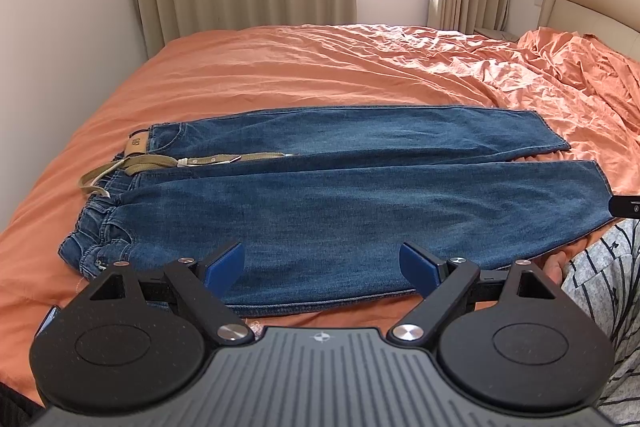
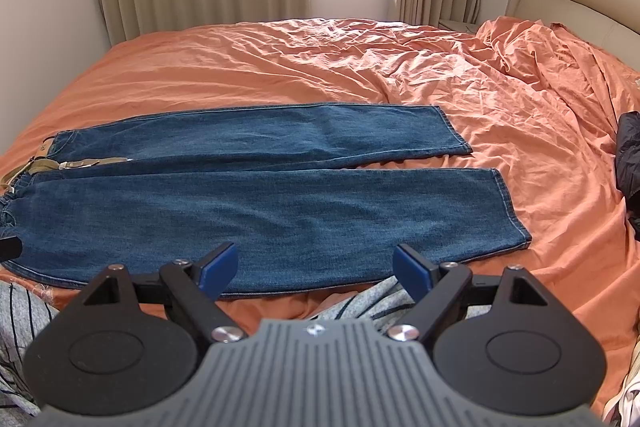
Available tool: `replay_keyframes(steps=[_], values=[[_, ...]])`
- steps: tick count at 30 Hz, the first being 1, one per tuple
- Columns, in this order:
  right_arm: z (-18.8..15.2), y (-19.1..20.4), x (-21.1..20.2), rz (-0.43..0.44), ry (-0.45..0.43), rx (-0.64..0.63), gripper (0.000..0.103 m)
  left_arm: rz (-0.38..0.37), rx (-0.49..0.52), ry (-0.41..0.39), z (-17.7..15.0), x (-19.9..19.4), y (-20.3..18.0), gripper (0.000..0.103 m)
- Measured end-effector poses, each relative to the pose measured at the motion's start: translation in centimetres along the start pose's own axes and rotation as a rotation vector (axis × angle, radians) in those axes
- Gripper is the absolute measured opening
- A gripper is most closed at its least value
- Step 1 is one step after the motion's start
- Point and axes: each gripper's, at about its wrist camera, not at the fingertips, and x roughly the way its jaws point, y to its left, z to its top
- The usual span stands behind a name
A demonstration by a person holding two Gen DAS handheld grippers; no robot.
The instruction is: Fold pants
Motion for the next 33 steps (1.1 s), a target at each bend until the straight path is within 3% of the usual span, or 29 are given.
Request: replay_keyframes(steps=[33], values=[[-0.37,-0.12,0.07,-0.007,-0.001,0.003,0.081,-0.003,-0.005,0.004,0.01,-0.43,0.02,0.102]])
